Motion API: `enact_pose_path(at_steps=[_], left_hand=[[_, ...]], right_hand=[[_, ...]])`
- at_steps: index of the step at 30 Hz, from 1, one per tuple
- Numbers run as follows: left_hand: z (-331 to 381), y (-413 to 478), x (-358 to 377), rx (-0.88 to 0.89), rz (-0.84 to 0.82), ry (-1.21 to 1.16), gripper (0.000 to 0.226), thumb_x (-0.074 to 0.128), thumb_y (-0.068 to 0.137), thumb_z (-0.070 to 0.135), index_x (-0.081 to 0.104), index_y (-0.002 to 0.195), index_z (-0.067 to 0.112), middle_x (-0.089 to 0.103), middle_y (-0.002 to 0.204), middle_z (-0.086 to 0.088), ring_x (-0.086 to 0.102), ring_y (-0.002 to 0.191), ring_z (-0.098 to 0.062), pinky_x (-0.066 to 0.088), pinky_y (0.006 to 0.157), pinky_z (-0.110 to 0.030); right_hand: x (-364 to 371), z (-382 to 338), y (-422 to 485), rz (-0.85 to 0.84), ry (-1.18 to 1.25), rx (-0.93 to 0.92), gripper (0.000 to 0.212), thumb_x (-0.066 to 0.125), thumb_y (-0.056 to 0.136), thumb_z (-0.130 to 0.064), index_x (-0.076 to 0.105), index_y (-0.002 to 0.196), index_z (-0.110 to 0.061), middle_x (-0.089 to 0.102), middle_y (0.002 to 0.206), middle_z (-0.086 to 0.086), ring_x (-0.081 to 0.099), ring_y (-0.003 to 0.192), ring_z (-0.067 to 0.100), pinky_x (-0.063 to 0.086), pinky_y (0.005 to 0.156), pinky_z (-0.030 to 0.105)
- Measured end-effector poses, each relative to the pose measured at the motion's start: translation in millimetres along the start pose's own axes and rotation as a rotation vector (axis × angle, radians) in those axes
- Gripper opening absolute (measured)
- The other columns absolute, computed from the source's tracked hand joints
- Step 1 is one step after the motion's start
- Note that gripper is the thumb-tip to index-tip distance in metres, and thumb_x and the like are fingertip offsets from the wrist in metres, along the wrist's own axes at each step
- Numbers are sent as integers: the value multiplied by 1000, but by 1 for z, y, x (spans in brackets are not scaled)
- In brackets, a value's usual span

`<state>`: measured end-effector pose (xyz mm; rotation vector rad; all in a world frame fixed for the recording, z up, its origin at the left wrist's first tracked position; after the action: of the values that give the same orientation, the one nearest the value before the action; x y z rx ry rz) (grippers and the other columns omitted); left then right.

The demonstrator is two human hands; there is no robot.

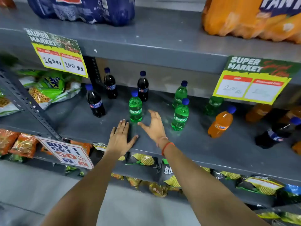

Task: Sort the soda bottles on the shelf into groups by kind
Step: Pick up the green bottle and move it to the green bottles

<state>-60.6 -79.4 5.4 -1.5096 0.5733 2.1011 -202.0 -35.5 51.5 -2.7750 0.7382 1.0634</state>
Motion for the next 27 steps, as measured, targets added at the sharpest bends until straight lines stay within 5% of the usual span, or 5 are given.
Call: enact_pose_path(at_steps=[6, 17, 22, 27], left_hand=[[6, 7, 10, -6, -19, 51, 84, 27, 88, 64, 9, 147, 8, 9, 158, -9, 4, 146, -18, 4, 118, -41], [2, 5, 11, -7, 27, 112, 94, 10, 77, 71, 17, 146, 7, 19, 156, -9, 12, 145, -19, 10, 118, -42], [0, 4, 11, -9, 29, 105, 95, 9, 76, 72, 15, 146, 8, 17, 157, -8, 10, 145, -18, 9, 118, -42], [-1, 5, 10, -1, -4, 143, 95, 6, 76, 72, 12, 146, 8, 12, 158, -8, 8, 145, -18, 8, 117, -41]], right_hand=[[10, -12, 23, 35, 117, 67, 81, 79, 73, -30, 38, 136, -1, 48, 137, 17, 41, 131, 29, 37, 108, 39], [15, -9, 30, 165, 130, 105, 45, 80, 69, -26, 57, 99, -2, 68, 100, 18, 62, 97, 34, 52, 80, 42], [-19, 6, -8, 279, 176, 65, 37, 80, 65, -29, 59, 88, -9, 70, 88, 10, 65, 86, 26, 48, 69, 28], [-78, 45, -50, 365, 154, 56, 38, 80, 63, -32, 61, 92, -15, 71, 90, 8, 67, 85, 25, 55, 77, 39]])
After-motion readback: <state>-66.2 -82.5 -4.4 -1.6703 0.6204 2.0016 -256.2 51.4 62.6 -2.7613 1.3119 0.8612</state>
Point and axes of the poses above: each hand's wrist, its own y-axis towards the middle knuckle, its own x-axis out of the palm, z = x × y, the point moved 10 cm from there along y, towards the middle knuckle
